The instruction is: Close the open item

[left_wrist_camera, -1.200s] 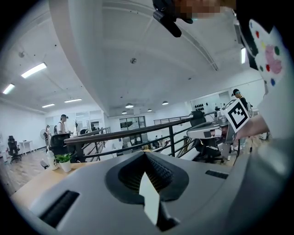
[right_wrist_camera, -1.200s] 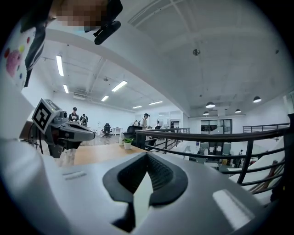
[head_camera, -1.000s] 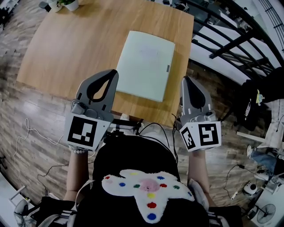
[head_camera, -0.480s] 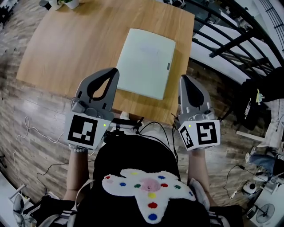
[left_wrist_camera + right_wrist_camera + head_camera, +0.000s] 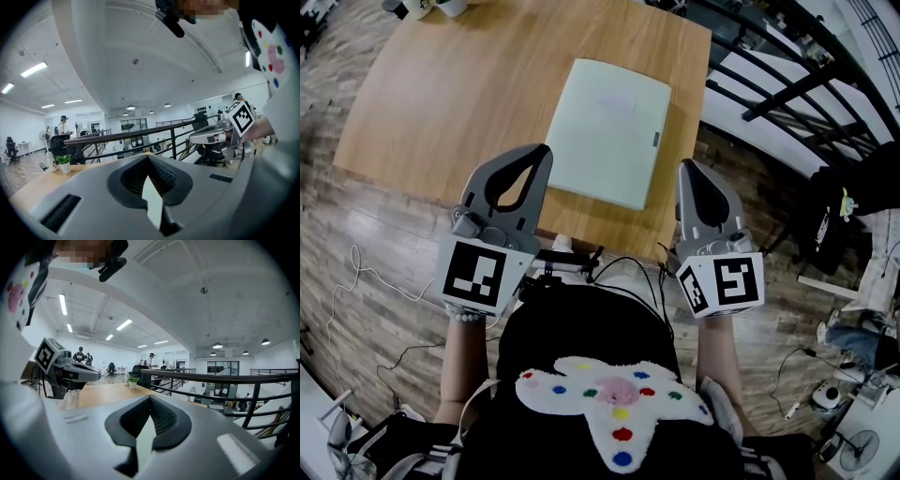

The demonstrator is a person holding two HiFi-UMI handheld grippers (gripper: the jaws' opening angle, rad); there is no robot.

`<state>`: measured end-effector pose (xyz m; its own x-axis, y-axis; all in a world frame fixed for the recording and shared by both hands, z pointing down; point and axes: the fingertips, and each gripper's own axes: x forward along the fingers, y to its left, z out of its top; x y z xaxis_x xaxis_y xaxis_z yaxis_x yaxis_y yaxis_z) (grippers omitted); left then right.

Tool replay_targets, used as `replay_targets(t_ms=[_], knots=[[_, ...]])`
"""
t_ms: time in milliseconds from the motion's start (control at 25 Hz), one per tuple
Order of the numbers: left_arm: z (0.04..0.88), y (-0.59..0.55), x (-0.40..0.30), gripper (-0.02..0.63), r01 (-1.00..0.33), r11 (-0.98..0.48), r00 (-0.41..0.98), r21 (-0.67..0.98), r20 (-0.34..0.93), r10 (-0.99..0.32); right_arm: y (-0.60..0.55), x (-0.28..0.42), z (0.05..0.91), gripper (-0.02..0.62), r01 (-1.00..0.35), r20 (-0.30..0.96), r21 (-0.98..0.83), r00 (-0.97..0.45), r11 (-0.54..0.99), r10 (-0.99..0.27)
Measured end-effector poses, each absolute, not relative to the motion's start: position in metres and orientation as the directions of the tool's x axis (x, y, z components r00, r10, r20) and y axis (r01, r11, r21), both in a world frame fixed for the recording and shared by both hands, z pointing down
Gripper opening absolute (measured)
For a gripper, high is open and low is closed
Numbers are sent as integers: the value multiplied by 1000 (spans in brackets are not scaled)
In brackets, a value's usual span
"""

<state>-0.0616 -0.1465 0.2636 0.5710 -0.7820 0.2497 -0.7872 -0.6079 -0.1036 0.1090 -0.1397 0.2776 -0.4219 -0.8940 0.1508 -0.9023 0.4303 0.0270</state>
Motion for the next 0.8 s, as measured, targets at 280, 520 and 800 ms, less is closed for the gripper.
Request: replay_targets(t_ms=[280,520,800], knots=[[267,-144,-61,6,-789,-606,569,-98,251,-783,-136,109,282,8,-898,162,31,-428,438,-889],[266,-147,-62,6,-787,-608,572,-103,249,-782,-139,109,283,8,-900,169,34,-424,436,-890],[268,-146,-58,6,-779,-617,578,-112,252,-776,-140,110,285,8,-901,175,38,-419,432,-891]])
